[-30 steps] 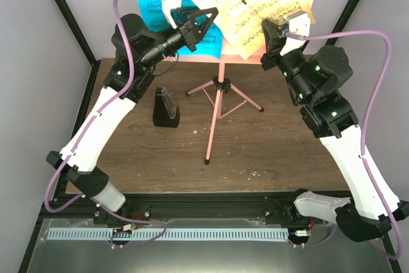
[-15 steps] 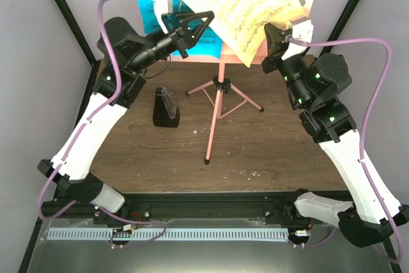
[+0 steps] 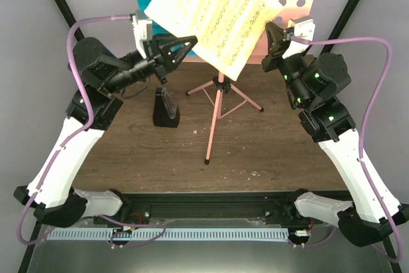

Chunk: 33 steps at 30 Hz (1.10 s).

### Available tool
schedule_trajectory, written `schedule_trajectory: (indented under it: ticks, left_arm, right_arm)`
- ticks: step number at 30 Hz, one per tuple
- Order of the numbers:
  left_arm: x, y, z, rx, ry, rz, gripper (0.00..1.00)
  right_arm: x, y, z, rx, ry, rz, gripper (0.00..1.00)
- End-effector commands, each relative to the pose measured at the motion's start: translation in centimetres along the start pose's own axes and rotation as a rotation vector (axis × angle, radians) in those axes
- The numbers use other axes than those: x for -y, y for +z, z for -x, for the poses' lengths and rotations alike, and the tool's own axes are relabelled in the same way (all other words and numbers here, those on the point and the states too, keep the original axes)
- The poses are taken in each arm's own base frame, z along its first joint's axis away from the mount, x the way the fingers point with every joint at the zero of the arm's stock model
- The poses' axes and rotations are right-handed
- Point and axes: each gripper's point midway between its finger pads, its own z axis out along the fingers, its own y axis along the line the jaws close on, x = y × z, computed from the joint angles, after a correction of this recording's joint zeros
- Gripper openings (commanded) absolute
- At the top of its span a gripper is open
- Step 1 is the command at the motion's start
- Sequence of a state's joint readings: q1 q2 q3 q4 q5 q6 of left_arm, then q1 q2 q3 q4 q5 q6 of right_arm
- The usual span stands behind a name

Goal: Pack up the instrument practice props

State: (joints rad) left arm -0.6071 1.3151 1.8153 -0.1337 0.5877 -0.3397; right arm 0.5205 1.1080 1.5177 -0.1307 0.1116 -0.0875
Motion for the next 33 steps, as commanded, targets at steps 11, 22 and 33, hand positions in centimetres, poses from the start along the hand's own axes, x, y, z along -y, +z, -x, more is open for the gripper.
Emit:
schedule_trajectory:
  ticks: [11,22,33]
  left_arm:
    - [-0.8,-7.5,-6.8,-0.172,-0.074,0.121,0.00]
    - [2.7,-9.8,-13.5,-0.360,-0.141,-0.109,0.00]
    - [4.7,-12.4,-19.2,-0.523,-0.271,-0.229,0.00]
  right_arm:
    - [0.2,0.4,-0.3,-0.008,0.021,-0.017,0.06]
    - [-1.4,-3.3,0.1,0.010,0.064,0.099,1.00]
    - [-6.8,-9.7,-6.2,-0.134,0.264,0.422,1.00]
